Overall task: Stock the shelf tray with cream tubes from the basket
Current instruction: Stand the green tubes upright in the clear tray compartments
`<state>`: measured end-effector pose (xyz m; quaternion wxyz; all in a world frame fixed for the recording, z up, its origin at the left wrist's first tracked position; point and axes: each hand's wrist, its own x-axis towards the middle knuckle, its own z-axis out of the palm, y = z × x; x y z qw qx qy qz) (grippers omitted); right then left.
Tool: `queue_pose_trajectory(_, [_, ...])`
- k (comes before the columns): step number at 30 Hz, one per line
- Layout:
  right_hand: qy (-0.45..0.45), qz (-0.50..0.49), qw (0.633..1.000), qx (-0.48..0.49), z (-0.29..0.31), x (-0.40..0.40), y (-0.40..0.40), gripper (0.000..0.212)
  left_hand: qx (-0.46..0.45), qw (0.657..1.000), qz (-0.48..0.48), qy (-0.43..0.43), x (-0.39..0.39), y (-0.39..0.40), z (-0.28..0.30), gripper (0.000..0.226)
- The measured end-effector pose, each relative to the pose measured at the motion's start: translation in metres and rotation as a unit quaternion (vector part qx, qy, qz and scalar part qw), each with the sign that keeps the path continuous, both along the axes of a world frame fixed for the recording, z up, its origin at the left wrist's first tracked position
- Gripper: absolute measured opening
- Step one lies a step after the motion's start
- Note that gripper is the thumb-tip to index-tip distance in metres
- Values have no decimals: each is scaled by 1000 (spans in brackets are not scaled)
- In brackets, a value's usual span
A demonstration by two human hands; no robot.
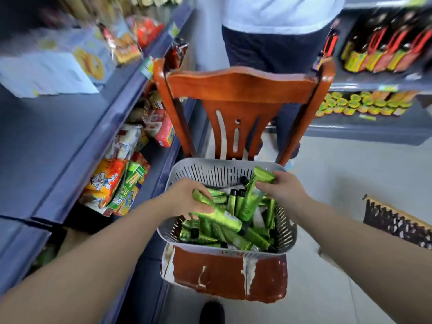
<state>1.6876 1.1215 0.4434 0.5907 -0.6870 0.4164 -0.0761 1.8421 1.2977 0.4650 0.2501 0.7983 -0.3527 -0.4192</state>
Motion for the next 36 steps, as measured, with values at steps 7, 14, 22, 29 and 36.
queue_pose_trajectory(7, [-106, 77, 990, -43, 134, -8, 7, 12, -166, 970, 161, -68, -26, 23, 131, 24])
queue_pose_trajectory(14, [-227, 173, 957, -55, 281, -2, 49, 16, -331, 897, 290, -38, -58, 73, 268, 18])
queue_pose_trajectory(22, [-344, 248, 904, -47, 429, 7, 139, 8, -498, 769, 400, -6, -90, 149, 405, 9])
queue_pose_trajectory(29, [-417, 318, 852, -22, 506, 16, 251, 8, -513, 730, 447, -62, -114, 238, 490, 13])
queue_pose_trajectory(36, [-449, 387, 805, 29, 539, 17, 369, 9, -428, 681, 567, -178, -152, 342, 530, 33])
